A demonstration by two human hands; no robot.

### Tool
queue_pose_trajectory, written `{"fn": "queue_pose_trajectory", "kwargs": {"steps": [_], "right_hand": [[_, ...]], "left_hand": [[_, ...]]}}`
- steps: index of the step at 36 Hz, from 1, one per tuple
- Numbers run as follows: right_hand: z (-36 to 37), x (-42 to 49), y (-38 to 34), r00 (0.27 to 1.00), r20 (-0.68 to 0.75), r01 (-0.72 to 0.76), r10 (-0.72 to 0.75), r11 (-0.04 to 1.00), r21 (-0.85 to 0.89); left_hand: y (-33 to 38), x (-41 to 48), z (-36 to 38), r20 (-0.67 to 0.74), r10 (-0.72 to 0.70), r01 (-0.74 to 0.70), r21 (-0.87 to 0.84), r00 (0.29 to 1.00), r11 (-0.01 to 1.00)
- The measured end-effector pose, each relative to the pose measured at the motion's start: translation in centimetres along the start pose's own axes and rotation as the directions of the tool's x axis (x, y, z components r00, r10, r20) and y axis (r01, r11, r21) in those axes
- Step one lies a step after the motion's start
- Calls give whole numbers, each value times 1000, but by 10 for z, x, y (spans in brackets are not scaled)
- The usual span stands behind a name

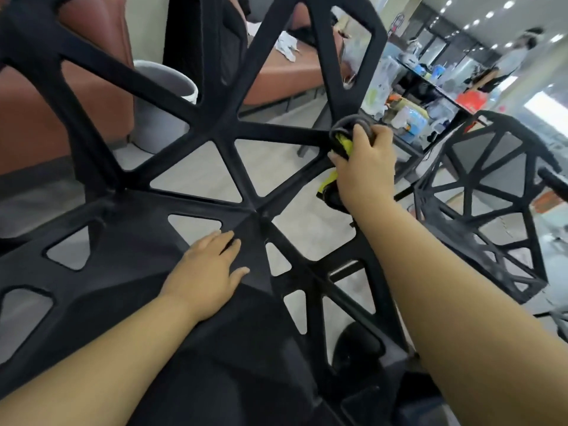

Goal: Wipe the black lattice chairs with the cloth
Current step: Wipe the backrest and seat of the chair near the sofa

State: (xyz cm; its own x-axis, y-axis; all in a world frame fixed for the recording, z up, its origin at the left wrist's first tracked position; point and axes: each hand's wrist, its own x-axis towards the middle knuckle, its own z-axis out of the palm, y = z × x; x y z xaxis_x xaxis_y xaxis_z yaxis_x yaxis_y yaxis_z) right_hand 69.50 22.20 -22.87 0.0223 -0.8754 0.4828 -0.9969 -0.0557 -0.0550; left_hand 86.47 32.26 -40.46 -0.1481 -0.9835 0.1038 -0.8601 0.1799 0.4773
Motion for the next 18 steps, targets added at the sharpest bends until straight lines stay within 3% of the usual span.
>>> {"fn": "queue_pose_trajectory", "kwargs": {"steps": [3, 7, 15, 18], "right_hand": [[14, 9, -12, 994, 81, -64, 80, 982, -178], [29, -2, -26, 993, 109, 91, -51, 910, -403], [103, -69, -54, 897, 361, 355, -256, 903, -243], [106, -82, -68, 899, 361, 349, -246, 902, -254]], "left_hand": [[-2, 3, 2, -21, 14, -14, -17, 1000, 1000], [-5, 2, 2, -41, 40, -41, -10, 998, 999], [-19, 0, 14, -274, 42, -64, -71, 961, 995], [-21, 0, 10, -351, 19, -57, -99, 936, 994]]}}
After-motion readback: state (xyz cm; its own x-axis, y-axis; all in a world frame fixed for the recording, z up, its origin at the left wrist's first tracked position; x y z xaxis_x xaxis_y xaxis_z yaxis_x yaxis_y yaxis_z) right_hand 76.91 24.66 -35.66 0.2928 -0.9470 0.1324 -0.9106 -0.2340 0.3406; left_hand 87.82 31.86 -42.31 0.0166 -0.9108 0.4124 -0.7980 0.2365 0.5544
